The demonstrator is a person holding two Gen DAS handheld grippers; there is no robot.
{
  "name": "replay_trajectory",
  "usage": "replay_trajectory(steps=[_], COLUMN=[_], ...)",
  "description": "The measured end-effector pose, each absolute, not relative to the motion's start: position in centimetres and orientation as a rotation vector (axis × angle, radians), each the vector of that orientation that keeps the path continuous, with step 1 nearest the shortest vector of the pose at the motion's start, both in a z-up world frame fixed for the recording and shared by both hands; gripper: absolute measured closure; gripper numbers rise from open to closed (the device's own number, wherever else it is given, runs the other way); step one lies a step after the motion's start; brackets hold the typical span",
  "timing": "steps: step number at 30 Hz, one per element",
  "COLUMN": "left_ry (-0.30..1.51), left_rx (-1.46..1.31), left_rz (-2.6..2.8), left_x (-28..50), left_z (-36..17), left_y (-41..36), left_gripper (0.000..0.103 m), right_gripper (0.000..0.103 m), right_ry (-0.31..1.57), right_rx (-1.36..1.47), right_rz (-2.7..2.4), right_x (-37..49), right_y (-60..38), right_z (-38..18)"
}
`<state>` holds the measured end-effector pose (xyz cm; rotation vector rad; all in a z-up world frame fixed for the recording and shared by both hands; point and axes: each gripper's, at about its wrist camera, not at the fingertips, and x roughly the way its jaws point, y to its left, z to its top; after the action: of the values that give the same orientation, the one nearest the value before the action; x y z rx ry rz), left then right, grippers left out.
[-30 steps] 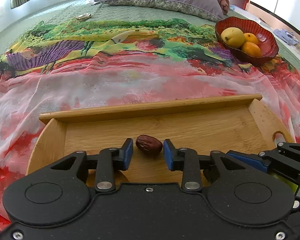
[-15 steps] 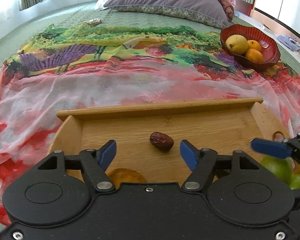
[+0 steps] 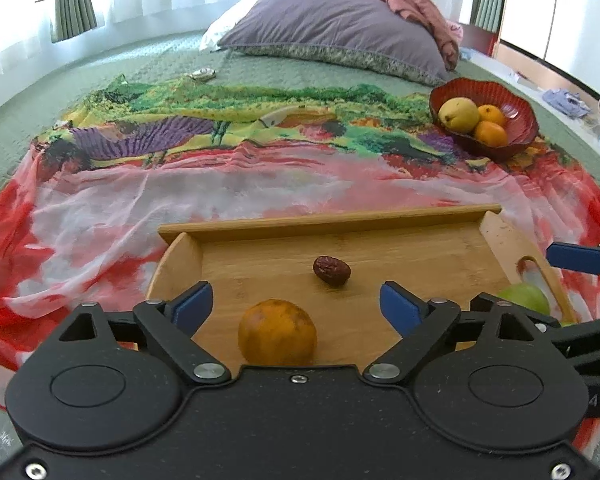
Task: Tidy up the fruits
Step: 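Withdraw both open grippers back from the tray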
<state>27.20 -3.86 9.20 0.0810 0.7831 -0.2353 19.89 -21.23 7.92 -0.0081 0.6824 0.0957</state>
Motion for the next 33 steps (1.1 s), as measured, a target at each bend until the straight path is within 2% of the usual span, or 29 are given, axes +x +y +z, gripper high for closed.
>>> replay_trajectory(steps=[3, 7, 25, 33], left_ry=[0.759, 0.724, 0.623, 0.651], left_rx=[0.079, 0.078, 0.025, -0.040], left_rz=[-0.241, -0.244, -0.222, -0.216], left_x=[25.9, 23.9, 16.1, 13.9], left_z=[9.8, 10.5, 11.0, 9.6], left_y=[-3.4, -3.0, -0.6, 0.2], left_gripper=[0.010, 0.005, 0.001, 0.001], right_gripper=[0.000, 0.000, 0.000, 0.000], right_ry=[0.662, 0.643, 0.532, 0.505], right_rx=[-0.011, -0.019, 0.002, 0.019], right_rz=[0.085, 0.059, 0.045, 0.047], right_x=[19.0, 17.9, 12.2, 9.8], right_y=[-21.4, -21.5, -21.7, -21.4], right_z=[8.4, 8.8, 9.9, 9.3])
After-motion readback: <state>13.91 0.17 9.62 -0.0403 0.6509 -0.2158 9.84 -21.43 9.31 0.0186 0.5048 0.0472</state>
